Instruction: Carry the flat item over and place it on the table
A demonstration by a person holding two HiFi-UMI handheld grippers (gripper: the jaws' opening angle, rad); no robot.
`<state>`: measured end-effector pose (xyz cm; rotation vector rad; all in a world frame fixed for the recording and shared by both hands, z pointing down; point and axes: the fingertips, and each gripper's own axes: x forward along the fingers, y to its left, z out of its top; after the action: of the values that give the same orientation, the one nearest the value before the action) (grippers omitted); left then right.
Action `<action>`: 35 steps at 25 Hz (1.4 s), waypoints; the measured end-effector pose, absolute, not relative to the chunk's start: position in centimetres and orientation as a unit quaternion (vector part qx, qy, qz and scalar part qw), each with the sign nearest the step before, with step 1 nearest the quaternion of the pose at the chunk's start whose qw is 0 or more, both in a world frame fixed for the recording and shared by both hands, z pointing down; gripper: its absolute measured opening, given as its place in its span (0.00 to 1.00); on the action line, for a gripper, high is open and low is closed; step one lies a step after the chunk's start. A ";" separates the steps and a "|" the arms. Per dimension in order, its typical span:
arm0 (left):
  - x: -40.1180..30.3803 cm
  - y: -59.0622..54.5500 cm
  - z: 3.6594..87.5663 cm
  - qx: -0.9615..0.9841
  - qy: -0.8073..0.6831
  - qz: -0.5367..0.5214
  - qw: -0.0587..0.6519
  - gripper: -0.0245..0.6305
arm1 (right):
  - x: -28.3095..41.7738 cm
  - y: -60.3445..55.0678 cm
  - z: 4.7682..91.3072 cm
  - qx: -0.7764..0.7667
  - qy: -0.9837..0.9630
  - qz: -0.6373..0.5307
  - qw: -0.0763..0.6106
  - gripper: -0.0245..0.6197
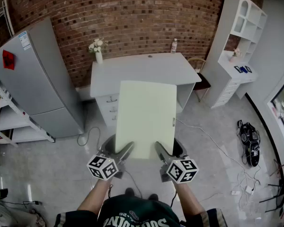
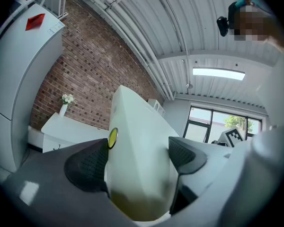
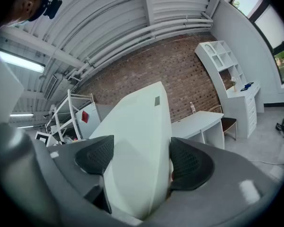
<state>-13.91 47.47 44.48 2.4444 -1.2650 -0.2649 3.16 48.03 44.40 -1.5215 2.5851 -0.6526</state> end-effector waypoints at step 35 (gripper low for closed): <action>-18.4 46.6 45.0 0.881 -0.422 -0.097 0.190 0.66 | -1.4 48.3 44.7 -0.523 0.826 -0.206 0.042 0.61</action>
<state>-18.40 46.63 45.01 2.4770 -1.1868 -0.2733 -1.38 48.25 44.65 -1.6021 2.5280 -0.6304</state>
